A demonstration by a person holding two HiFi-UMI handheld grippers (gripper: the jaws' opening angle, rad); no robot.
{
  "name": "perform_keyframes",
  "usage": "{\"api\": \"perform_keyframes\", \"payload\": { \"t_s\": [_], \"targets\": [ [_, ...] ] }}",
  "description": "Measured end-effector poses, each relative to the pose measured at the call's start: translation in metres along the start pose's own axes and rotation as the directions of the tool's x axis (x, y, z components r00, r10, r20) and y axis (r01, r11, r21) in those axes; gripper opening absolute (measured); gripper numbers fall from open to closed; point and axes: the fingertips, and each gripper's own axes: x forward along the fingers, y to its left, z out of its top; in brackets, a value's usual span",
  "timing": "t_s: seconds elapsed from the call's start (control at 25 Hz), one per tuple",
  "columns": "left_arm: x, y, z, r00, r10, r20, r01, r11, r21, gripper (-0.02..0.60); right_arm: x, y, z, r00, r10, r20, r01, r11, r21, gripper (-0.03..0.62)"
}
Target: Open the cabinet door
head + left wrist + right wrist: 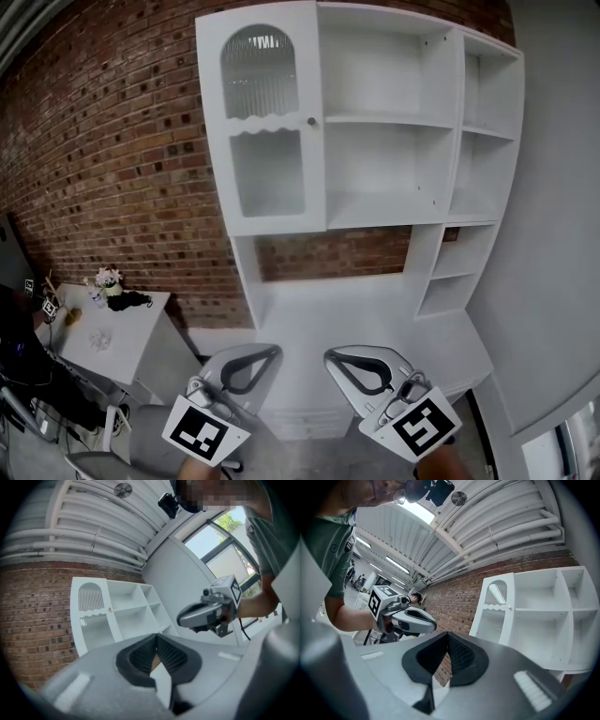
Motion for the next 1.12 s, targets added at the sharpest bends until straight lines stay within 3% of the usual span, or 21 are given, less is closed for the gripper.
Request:
{"api": "perform_keyframes", "payload": {
  "t_s": [0.48,1.12],
  "targets": [
    [0.0,0.069,-0.029,0.997,-0.05,0.053,0.05,0.999,0.003,0.003,0.07,-0.008,-0.008,0.998,-0.063,-0.029,0.062,0.998,-0.024,0.006],
    [-0.01,0.109,-0.044,0.992,-0.077,0.104,0.079,0.997,-0.018,0.002,0.114,-0.004,-0.004,0.994,-0.092,-0.057,0.089,0.995,-0.055,0.006]
  ]
}}
